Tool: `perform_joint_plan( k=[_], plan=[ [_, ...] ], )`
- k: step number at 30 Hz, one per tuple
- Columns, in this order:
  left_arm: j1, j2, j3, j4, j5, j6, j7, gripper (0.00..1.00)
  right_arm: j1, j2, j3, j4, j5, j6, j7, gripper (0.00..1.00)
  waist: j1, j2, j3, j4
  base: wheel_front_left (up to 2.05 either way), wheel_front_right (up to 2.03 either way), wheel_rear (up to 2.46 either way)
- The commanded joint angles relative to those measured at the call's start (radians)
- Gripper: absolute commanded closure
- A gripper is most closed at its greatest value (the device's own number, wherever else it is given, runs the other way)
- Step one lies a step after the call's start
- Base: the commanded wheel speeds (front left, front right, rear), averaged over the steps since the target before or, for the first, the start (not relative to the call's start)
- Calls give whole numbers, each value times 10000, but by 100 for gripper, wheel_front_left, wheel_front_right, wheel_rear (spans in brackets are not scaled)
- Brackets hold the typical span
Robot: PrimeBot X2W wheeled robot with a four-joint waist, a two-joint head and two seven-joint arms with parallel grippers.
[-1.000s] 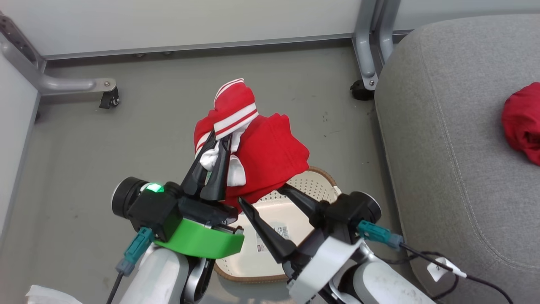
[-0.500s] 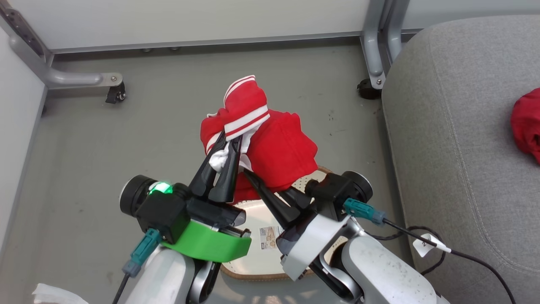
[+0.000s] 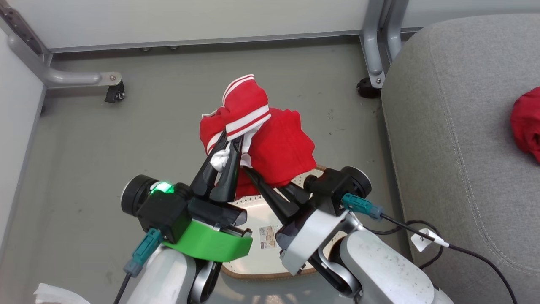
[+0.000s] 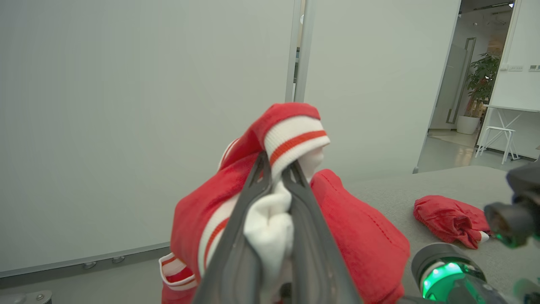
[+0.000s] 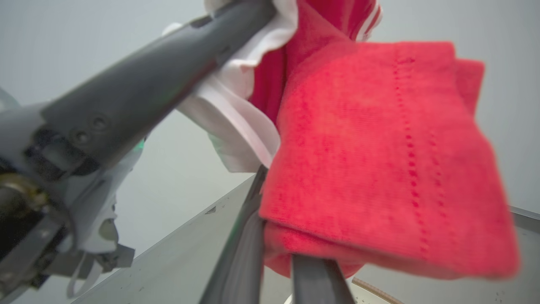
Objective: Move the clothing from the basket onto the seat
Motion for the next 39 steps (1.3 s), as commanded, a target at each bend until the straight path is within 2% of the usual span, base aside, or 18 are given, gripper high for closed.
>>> perform_joint_plan(
  k=[1,7,8,9,10,11,18,31,39],
  plan=[
    [-89,-14,65,1,40,-32,-34,100,-67,-44,-20,38,60,-3,-88,100,0,0,-7,2,0,0,0],
    [-64,58,-26,106,-8,-109,55,100,-161,-68,-32,78,114,-3,-137,100,0,0,-3,20,0,0,0],
    [-50,76,-67,163,-59,-119,170,91,-192,-69,-39,91,155,-3,-169,100,0,0,-8,28,0,0,0],
    [-51,73,-71,152,-69,-119,179,71,-206,-76,-43,105,184,-3,-177,100,0,0,-8,36,0,0,0],
    [-48,82,-77,151,-55,-90,224,29,-223,-82,-45,122,200,-3,-194,100,0,0,1,44,0,0,0],
    [-32,104,-103,159,-31,-56,267,0,-246,-99,-48,148,202,-3,-224,100,0,0,6,54,0,0,0],
    [295,472,-308,95,239,-7,594,0,-422,-210,-64,456,197,-2,-374,100,0,0,12,111,0,0,0],
    [1057,1229,-1137,65,598,-224,1429,0,-615,-354,-327,1291,71,-2,-576,100,0,0,59,311,0,0,0],
    [1260,1410,-1350,147,619,-295,1570,0,-659,-380,-381,1654,59,-3,-673,100,0,0,78,333,0,0,0]
  ],
)
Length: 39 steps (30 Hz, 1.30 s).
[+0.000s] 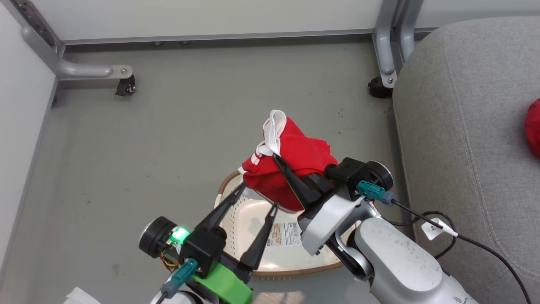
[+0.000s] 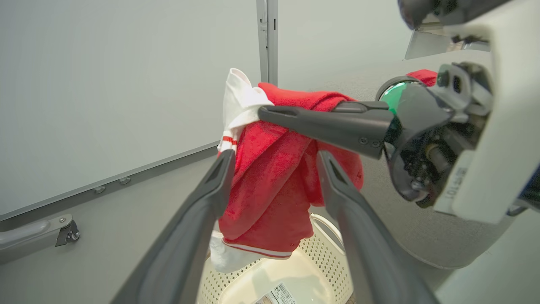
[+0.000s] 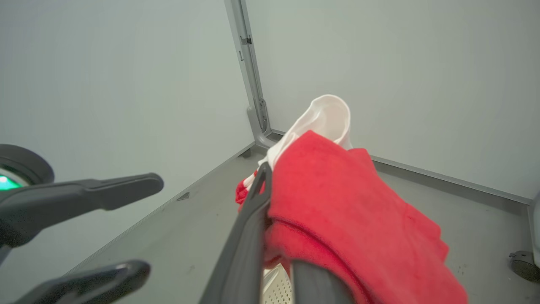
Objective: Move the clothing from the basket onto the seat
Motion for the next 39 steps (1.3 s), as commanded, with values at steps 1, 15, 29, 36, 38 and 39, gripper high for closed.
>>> perform_joint_plan(
  k=[1,15,29,36,38,39],
  plan=[
    [166,59,-73,13,73,-88,22,0,-160,-36,-19,63,-14,-3,-87,100,0,0,7,-19,0,0,0],
    [89,341,-114,-11,-44,-44,14,0,-328,15,-185,412,119,-3,-403,100,0,0,133,-1377,0,0,0],
    [-230,712,-239,-350,-68,-116,381,0,-66,-14,-977,528,183,-3,-707,100,0,0,304,-4250,0,0,0],
    [-398,793,-435,-542,-102,-170,609,0,121,-98,-1807,435,79,-3,-771,100,0,0,614,-5039,0,0,0],
    [-482,811,-475,-606,-52,-189,663,0,124,-132,-2112,388,45,-3,-789,100,0,0,761,-5126,0,0,0],
    [-525,831,-484,-641,-5,-186,693,0,102,-150,-2294,370,-2,-3,-794,100,0,0,834,-5154,0,0,0]
  ],
)
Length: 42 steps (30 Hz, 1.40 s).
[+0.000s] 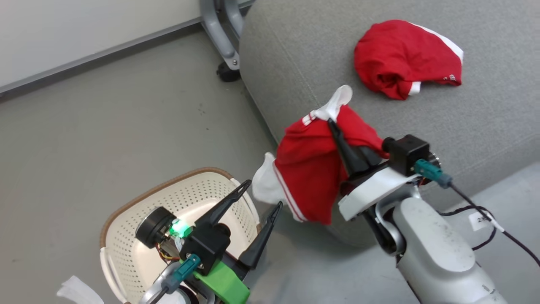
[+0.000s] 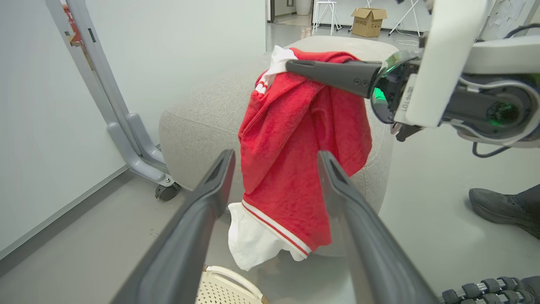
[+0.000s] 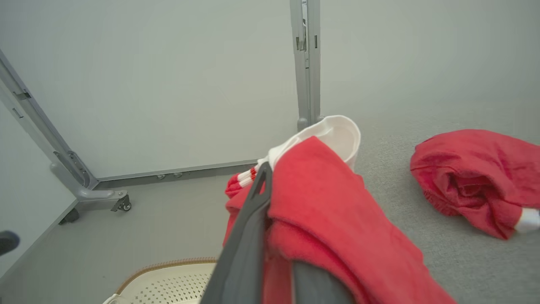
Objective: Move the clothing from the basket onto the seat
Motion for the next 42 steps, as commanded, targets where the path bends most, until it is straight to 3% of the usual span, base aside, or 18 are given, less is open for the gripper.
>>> perform_joint_plan(
  k=[1,10,16,25,33,42],
  plan=[
    [-206,129,0,-67,63,-14,45,0,-44,-5,-221,-104,-110,-3,-85,100,0,-1,480,-388,0,0,0],
    [-1266,114,-140,-444,449,-142,123,0,-1393,-544,-2264,-530,-427,-3,-82,100,0,-1,1949,169,0,0,0],
    [-2175,205,-102,-643,773,-194,74,0,-3078,-1445,-3815,-711,-583,-3,-83,100,0,-1,3167,828,0,0,0],
    [-3244,119,-369,-760,1263,-274,-257,0,-5483,-3324,-5912,-680,-446,-5,415,100,0,-1,4638,1844,0,0,0],
    [-3838,-109,-674,-472,1434,-338,-650,0,-6199,-4119,-6275,1403,-600,-5,878,100,0,-1,5451,2466,0,0,0],
    [-4087,-230,-831,-143,1422,-327,-896,0,-5795,-3872,-6661,3725,-241,-5,220,100,0,-1,5681,2674,0,0,0]
  ],
)
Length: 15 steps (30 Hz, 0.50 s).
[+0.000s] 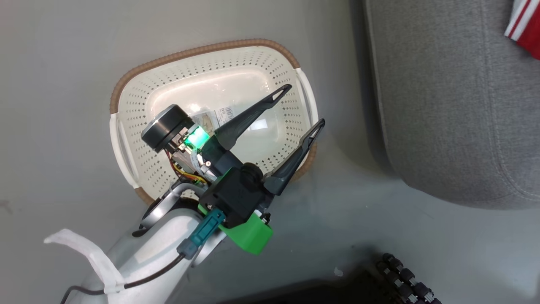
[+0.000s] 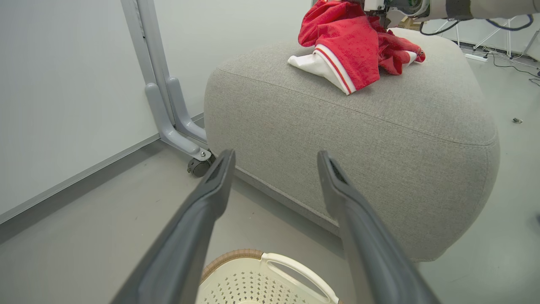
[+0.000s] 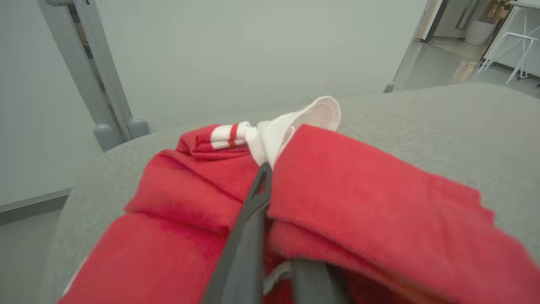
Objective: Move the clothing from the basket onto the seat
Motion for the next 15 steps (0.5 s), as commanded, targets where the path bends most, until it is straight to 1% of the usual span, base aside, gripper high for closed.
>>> perform_joint_plan(
  k=[1,3,4,5,6,9,15],
  plan=[
    [-184,-49,-10,63,13,2,-53,0,248,55,-60,209,73,-7,-129,100,-2,0,159,184,0,0,0],
    [-183,-49,-19,118,-34,28,-103,0,406,142,-141,418,190,-5,-230,99,-2,0,110,164,0,0,0],
    [-171,-49,-18,151,-52,51,-118,0,507,182,-131,484,234,-7,-284,67,-2,0,59,143,0,0,0],
    [-168,-46,-16,173,-38,62,-144,0,560,194,-142,508,279,-7,-303,53,-2,0,15,124,0,0,0],
    [-151,-55,-15,202,-59,81,-142,0,646,190,-157,507,297,-7,-327,0,-2,0,-44,100,0,0,0],
    [-47,-67,-36,281,-116,149,-229,0,962,257,-181,293,332,-7,-379,0,-2,0,-264,30,0,0,0],
    [286,-140,-13,534,-311,339,-521,0,2116,623,-502,-758,127,-7,-373,0,-2,0,-1003,-65,0,0,0]
  ],
)
